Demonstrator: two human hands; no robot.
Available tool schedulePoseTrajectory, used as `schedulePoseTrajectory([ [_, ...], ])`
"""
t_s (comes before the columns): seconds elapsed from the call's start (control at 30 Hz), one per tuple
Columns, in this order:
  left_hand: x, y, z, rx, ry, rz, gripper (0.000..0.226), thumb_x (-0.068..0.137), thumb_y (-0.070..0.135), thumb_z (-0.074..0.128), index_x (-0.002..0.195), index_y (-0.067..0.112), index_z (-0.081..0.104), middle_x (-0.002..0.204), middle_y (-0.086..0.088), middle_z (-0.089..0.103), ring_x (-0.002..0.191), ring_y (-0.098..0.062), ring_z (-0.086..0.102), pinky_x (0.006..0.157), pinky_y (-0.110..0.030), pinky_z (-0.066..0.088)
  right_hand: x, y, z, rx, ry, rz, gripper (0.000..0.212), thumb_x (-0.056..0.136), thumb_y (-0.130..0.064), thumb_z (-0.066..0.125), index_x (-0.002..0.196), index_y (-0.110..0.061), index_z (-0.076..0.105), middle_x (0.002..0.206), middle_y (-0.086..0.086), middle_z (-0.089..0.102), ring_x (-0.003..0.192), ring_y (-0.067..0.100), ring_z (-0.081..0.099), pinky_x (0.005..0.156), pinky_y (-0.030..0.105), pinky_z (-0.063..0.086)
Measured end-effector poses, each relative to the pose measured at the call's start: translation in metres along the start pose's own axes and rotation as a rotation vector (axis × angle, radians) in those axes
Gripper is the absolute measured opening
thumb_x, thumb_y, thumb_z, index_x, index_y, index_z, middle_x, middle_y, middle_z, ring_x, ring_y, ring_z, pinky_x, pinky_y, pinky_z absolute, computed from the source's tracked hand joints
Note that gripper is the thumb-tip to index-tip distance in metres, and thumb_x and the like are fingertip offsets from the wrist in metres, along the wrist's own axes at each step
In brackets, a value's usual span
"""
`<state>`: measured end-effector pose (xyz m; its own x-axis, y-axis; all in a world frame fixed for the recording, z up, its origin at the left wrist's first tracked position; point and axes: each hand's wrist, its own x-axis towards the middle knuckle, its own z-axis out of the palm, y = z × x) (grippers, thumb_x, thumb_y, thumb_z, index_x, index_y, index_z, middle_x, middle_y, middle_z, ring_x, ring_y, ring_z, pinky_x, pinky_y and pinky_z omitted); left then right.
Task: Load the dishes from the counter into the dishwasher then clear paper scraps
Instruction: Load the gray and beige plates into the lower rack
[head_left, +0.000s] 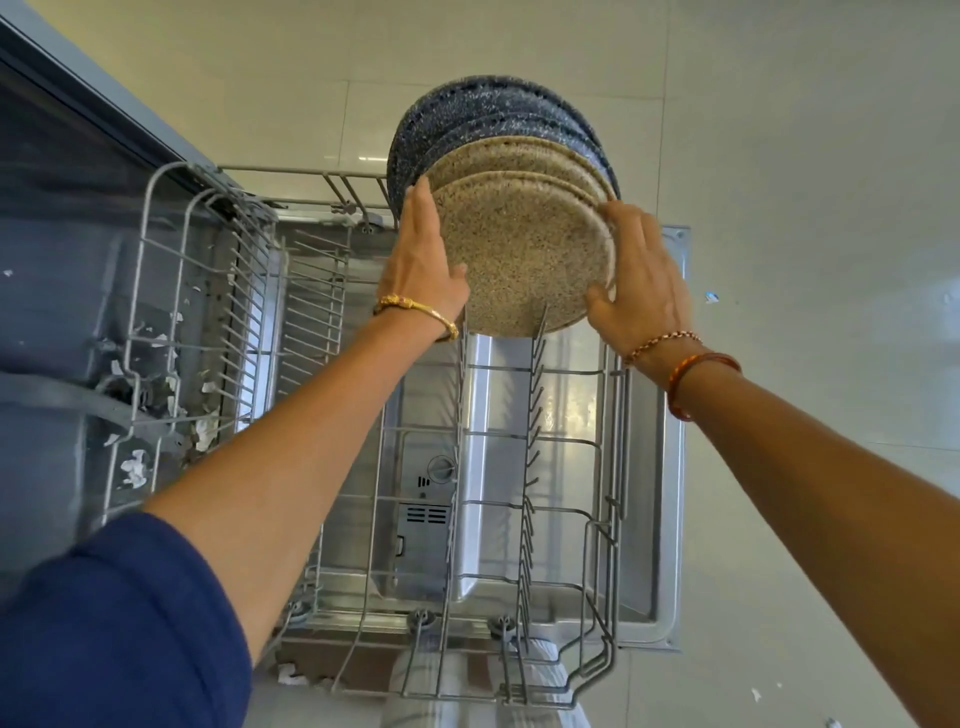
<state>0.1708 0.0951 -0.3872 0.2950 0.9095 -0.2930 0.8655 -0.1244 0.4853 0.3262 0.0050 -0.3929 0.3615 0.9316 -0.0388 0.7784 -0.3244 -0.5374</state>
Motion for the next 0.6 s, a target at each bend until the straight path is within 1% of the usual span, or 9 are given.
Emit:
schedulePoseTrajectory([
  [0.03,-0.007,0.003,0.000,-0.030,0.065,0.023,0.080,0.088,0.007,0.057,0.148,0.009,0.003,0.155,-0.010,0.013,0.139,-0.021,0.024,0.103,-0.016,0.022,-0.004,-0.005,-0.004,0.072,0.105,-0.017,0.047,0.074,0.006,0.053,0.120,0.002,0.045,0.118,0.019,0.047,0.089,0.028,0.053,0.073,0.025,0.044],
  [0.1,-0.022,0.008,-0.004,-0.095,0.176,0.098,0.069,0.088,0.006,0.056,0.145,0.004,0.017,0.147,-0.013,0.031,0.133,-0.021,0.035,0.099,-0.008,0.021,-0.011,-0.012,-0.013,0.192,0.306,-0.066,0.029,0.070,0.009,0.051,0.098,0.007,0.050,0.096,0.018,0.047,0.079,0.013,0.041,0.069,0.008,0.038],
  [0.2,-0.049,0.021,-0.027,-0.182,0.331,0.201,0.051,0.090,0.007,0.053,0.137,0.001,0.034,0.130,-0.014,0.051,0.113,-0.024,0.054,0.084,-0.013,0.037,-0.015,-0.033,-0.044,0.294,0.452,-0.130,0.017,0.068,0.012,0.049,0.085,0.008,0.048,0.087,0.011,0.038,0.074,0.001,0.028,0.066,0.000,0.032],
  [0.27,-0.071,0.034,-0.053,-0.228,0.428,0.269,0.042,0.089,0.011,0.050,0.129,0.000,0.044,0.116,-0.014,0.060,0.095,-0.026,0.062,0.078,-0.021,0.044,-0.019,-0.054,-0.072,0.350,0.497,-0.142,0.016,0.068,0.014,0.047,0.084,0.008,0.048,0.086,0.010,0.037,0.073,0.001,0.029,0.064,-0.001,0.032],
  [0.33,-0.100,0.050,-0.091,-0.243,0.505,0.366,0.032,0.089,0.012,0.046,0.118,0.000,0.052,0.100,-0.013,0.066,0.080,-0.024,0.065,0.068,-0.022,0.050,-0.030,-0.084,-0.106,0.401,0.537,-0.155,0.020,0.068,0.015,0.049,0.086,0.008,0.048,0.085,0.006,0.039,0.075,0.003,0.033,0.067,-0.001,0.032],
  [0.4,-0.136,0.067,-0.133,-0.222,0.565,0.444,0.025,0.091,0.013,0.044,0.115,0.009,0.047,0.091,-0.011,0.068,0.069,-0.018,0.062,0.059,-0.017,0.047,-0.048,-0.120,-0.144,0.501,0.552,-0.177,0.026,0.068,0.013,0.052,0.092,0.004,0.047,0.088,-0.006,0.037,0.075,0.010,0.041,0.069,0.002,0.035],
  [0.47,-0.175,0.081,-0.169,-0.234,0.588,0.468,0.026,0.091,0.017,0.043,0.117,0.014,0.039,0.091,-0.009,0.068,0.069,-0.016,0.062,0.059,-0.021,0.047,-0.074,-0.155,-0.173,0.588,0.556,-0.218,0.030,0.069,0.005,0.054,0.096,-0.006,0.046,0.091,-0.012,0.037,0.074,0.012,0.046,0.068,0.007,0.037],
  [0.53,-0.219,0.089,-0.205,-0.221,0.627,0.468,0.028,0.091,0.021,0.042,0.118,0.016,0.038,0.092,-0.008,0.069,0.072,-0.015,0.064,0.057,-0.023,0.048,-0.105,-0.189,-0.203,0.660,0.545,-0.308,0.025,0.073,-0.007,0.053,0.095,-0.015,0.044,0.093,-0.008,0.040,0.076,0.010,0.046,0.065,0.011,0.039],
  [0.6,-0.264,0.092,-0.238,-0.189,0.699,0.463,0.027,0.091,0.022,0.044,0.117,0.017,0.040,0.088,-0.008,0.071,0.066,-0.013,0.064,0.055,-0.022,0.047,-0.134,-0.222,-0.231,0.688,0.535,-0.417,0.020,0.074,-0.012,0.051,0.092,-0.014,0.044,0.093,0.006,0.044,0.083,0.006,0.045,0.066,0.012,0.040],
])
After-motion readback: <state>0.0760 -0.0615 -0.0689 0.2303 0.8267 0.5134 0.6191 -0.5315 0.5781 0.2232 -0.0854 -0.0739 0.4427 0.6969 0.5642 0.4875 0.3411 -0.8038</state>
